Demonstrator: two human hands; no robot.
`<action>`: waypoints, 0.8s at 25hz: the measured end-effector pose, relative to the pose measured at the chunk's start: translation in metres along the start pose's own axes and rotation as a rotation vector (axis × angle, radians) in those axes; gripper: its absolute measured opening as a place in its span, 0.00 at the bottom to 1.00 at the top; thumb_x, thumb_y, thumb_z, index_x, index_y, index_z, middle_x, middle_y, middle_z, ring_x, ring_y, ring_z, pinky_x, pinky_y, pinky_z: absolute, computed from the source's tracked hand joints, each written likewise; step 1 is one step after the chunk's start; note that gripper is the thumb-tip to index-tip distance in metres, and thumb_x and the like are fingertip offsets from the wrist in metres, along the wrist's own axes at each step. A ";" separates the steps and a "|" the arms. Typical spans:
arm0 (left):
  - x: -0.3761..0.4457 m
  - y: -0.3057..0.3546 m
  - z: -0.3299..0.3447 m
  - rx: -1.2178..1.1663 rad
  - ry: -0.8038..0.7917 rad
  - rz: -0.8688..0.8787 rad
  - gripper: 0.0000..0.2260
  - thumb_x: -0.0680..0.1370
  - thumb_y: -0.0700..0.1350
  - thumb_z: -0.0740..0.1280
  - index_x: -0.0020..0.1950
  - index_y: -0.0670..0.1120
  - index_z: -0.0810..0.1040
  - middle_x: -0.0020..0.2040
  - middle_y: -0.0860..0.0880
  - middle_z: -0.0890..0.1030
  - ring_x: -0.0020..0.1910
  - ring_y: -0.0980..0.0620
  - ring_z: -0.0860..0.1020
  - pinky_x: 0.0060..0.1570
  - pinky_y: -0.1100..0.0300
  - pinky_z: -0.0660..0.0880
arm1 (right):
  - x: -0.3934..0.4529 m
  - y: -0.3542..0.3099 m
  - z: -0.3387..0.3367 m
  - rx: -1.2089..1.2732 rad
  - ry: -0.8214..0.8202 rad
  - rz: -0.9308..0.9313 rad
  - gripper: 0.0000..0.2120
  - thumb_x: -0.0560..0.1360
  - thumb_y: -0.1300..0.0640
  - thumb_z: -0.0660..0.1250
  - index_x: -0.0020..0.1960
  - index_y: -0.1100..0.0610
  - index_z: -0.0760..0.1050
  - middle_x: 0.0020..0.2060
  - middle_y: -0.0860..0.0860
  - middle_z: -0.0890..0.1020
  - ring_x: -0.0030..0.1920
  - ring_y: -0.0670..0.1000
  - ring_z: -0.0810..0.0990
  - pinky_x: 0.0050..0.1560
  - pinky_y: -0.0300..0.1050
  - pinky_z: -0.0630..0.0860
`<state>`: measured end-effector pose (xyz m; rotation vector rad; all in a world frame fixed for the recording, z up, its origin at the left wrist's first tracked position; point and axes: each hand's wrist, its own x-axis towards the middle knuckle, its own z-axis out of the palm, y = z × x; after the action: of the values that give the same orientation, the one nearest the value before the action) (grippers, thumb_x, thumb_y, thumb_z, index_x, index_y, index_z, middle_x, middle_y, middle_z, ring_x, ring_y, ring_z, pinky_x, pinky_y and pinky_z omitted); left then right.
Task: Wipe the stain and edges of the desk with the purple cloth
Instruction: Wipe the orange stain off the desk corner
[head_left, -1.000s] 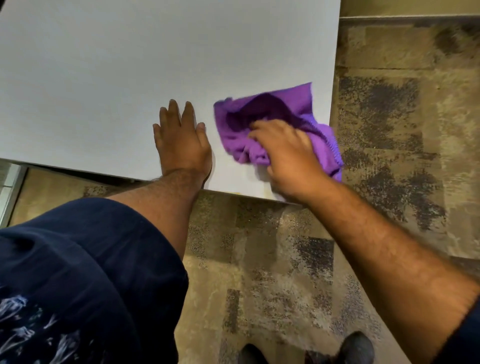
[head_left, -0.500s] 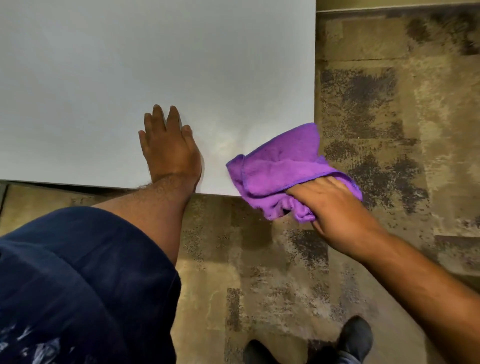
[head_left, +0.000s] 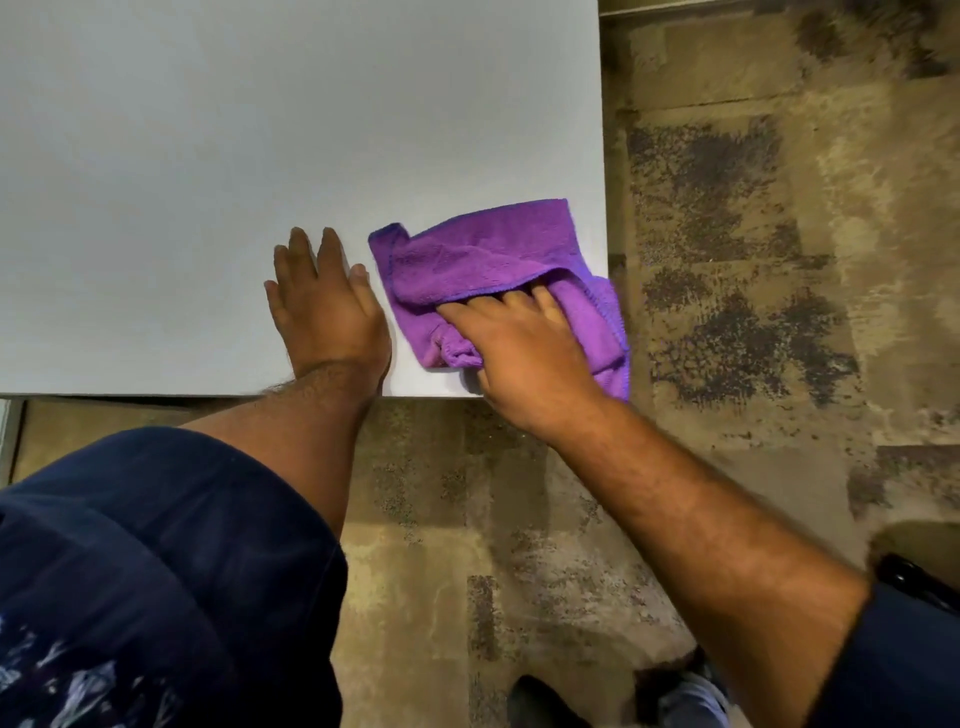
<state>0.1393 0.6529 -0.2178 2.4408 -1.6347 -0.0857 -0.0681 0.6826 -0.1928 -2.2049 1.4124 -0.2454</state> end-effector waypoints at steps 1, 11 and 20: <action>0.001 0.000 0.000 -0.004 0.001 0.001 0.24 0.87 0.49 0.53 0.84 0.45 0.64 0.85 0.41 0.61 0.85 0.39 0.57 0.83 0.38 0.54 | 0.002 -0.001 0.003 0.008 -0.001 -0.021 0.32 0.76 0.55 0.71 0.79 0.46 0.68 0.72 0.47 0.78 0.72 0.56 0.72 0.80 0.61 0.55; -0.001 -0.006 0.000 -0.004 0.023 -0.016 0.24 0.87 0.49 0.53 0.83 0.44 0.65 0.85 0.40 0.62 0.85 0.39 0.57 0.83 0.39 0.53 | 0.079 0.059 -0.032 -0.228 0.134 0.051 0.27 0.78 0.50 0.67 0.76 0.45 0.70 0.71 0.49 0.77 0.72 0.57 0.71 0.81 0.65 0.53; 0.000 -0.002 -0.002 -0.002 0.010 -0.021 0.24 0.88 0.51 0.53 0.84 0.46 0.63 0.86 0.42 0.60 0.86 0.41 0.56 0.84 0.41 0.52 | 0.048 0.051 -0.028 -0.021 0.181 -0.006 0.27 0.71 0.53 0.68 0.71 0.48 0.77 0.64 0.48 0.81 0.64 0.57 0.76 0.62 0.54 0.68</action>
<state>0.1415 0.6539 -0.2165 2.4536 -1.6041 -0.0787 -0.0989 0.6141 -0.2001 -2.2512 1.5089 -0.4439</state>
